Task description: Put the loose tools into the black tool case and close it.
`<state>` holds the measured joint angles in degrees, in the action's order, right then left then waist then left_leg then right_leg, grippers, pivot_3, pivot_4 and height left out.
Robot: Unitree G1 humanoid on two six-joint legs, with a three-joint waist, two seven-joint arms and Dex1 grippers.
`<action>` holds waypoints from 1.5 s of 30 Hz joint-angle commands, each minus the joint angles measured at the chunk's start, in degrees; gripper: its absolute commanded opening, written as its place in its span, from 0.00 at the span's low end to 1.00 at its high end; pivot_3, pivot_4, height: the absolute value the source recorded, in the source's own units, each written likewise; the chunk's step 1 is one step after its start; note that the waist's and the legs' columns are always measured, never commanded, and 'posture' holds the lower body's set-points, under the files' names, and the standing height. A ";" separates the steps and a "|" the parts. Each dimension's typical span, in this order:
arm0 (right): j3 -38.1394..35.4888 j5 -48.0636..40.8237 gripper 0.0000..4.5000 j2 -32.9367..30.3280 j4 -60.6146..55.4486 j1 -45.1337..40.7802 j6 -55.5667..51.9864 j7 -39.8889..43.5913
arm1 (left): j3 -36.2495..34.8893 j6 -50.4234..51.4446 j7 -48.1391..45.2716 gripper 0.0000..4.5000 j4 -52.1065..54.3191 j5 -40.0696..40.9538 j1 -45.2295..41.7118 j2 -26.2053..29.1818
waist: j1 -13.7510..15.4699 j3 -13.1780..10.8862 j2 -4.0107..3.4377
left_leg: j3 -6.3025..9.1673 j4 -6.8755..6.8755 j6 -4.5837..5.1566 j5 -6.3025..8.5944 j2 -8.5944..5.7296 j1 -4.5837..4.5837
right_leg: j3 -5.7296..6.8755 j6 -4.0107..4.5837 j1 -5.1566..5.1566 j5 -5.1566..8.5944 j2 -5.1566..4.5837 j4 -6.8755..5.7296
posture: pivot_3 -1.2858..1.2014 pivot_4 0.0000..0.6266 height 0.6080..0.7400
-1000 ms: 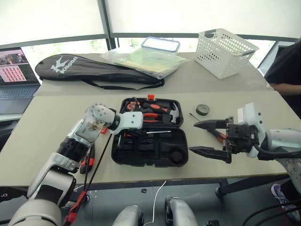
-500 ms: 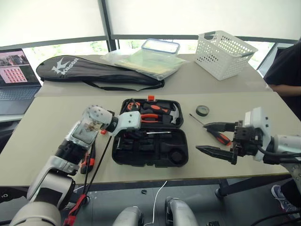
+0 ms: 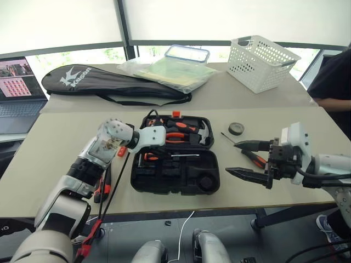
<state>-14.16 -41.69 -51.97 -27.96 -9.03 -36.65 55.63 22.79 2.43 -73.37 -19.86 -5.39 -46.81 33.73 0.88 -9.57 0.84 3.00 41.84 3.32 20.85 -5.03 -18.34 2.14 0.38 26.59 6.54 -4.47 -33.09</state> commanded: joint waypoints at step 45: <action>6.30 20.47 0.23 3.81 40.74 -13.18 12.15 4.35 | -27.49 42.89 -6.33 1.00 41.90 45.41 18.52 25.35 | -1.57 -0.06 -0.09 | -0.07 -0.17 -0.19 -0.08 -0.02 0.07 | -0.08 0.09 0.13 0.05 0.07 -0.06 | 0.52 0.24 1.00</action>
<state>-4.39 -18.03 -46.30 18.12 -21.28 -23.57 58.43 -3.24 46.32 -79.02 20.71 39.67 -28.49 57.59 -0.69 -9.63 0.75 2.92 41.68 3.14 20.77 -5.05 -18.31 2.05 0.47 26.79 6.59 -4.41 -33.16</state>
